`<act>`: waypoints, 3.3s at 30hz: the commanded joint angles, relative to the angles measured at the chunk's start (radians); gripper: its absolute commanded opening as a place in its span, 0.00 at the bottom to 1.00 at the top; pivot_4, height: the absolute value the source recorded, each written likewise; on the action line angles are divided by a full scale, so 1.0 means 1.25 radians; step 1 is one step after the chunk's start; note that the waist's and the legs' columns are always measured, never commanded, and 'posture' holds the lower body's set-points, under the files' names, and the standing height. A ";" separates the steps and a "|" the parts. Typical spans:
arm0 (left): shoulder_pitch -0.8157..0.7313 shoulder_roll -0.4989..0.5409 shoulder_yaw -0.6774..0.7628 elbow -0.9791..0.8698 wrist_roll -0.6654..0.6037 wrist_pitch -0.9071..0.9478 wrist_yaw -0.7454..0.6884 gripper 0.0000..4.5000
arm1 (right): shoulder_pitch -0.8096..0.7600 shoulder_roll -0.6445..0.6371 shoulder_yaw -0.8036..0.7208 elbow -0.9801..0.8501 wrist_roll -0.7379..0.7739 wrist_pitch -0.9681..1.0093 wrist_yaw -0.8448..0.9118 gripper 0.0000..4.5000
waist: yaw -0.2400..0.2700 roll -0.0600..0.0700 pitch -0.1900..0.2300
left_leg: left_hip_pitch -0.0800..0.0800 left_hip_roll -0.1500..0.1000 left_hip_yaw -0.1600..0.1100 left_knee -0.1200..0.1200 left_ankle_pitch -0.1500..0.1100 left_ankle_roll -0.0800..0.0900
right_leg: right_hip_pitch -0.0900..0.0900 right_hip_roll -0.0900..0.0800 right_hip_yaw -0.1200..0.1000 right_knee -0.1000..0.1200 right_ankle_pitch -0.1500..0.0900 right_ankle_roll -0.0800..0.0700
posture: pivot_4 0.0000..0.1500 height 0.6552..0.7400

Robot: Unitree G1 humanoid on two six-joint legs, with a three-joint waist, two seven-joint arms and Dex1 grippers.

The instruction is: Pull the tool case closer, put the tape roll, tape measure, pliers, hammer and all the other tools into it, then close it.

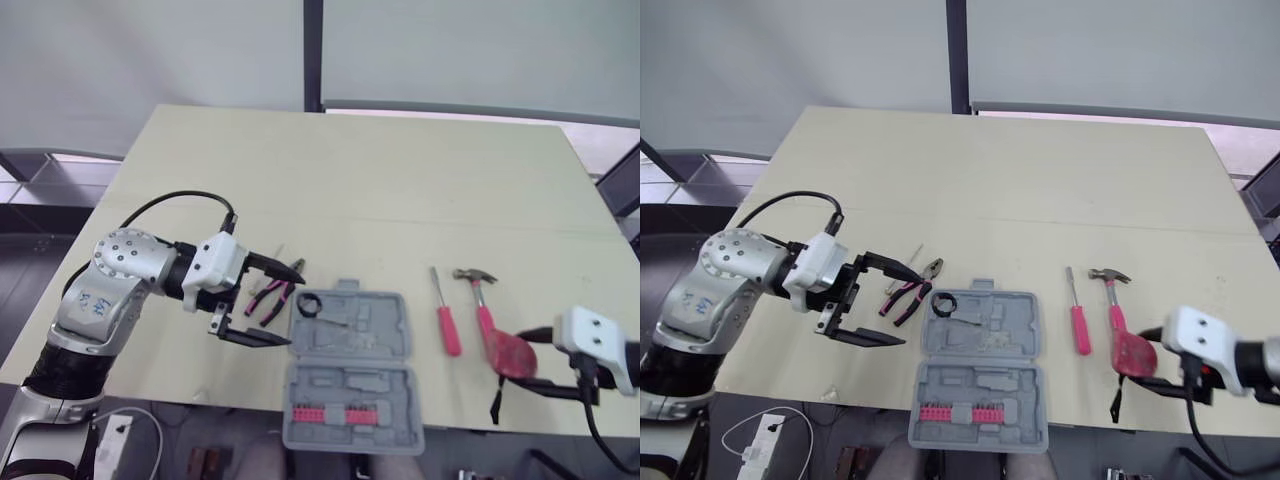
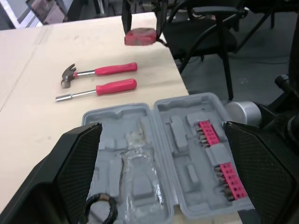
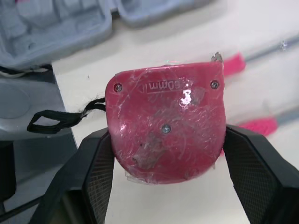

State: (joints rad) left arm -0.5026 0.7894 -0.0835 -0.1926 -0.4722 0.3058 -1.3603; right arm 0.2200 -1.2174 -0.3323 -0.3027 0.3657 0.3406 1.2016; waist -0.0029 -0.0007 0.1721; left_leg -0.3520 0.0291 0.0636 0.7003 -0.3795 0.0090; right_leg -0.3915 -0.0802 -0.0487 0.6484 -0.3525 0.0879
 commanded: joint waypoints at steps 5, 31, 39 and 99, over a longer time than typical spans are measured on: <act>-0.021 -0.012 -0.001 0.035 0.035 -0.050 0.010 1.00 | -0.410 0.011 0.347 -0.135 -0.032 0.266 -0.020 0.66 | 0.000 0.000 0.000 | -0.002 0.000 -0.001 -0.001 0.000 0.000 | -0.002 0.000 -0.001 -0.001 0.000 0.000 | 1.00 1.00; 0.011 -0.027 -0.003 0.030 0.072 -0.102 0.039 1.00 | -0.840 0.332 0.862 0.105 -0.450 0.391 0.016 0.66 | -0.020 0.000 0.001 | -0.004 0.000 -0.002 0.002 0.000 0.000 | -0.004 -0.002 -0.003 0.006 0.000 0.000 | 1.00 1.00; -0.004 -0.025 -0.006 0.042 0.074 -0.106 0.035 1.00 | -0.839 0.375 0.871 0.133 -0.496 0.410 0.007 0.66 | -0.022 0.000 0.001 | -0.004 0.000 -0.002 0.002 0.000 0.000 | -0.004 -0.001 -0.003 0.007 0.000 0.000 | 1.00 1.00; -0.084 -0.064 -0.019 0.089 0.086 -0.108 0.032 1.00 | -0.375 0.555 0.368 0.360 -0.189 -0.180 -0.197 0.38 | -0.020 -0.001 0.001 | -0.002 0.000 -0.001 0.001 0.000 -0.001 | -0.003 -0.001 -0.002 0.007 0.000 0.000 | 1.00 1.00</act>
State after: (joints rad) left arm -0.5852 0.7125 -0.1107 -0.0685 -0.3649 0.1870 -1.3146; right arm -0.2712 -0.5307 0.1104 0.1162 0.1566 0.1222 0.9777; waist -0.0281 -0.0023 0.1729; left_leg -0.3540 0.0288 0.0620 0.7014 -0.3794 0.0082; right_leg -0.3940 -0.0813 -0.0518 0.6568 -0.3528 0.0874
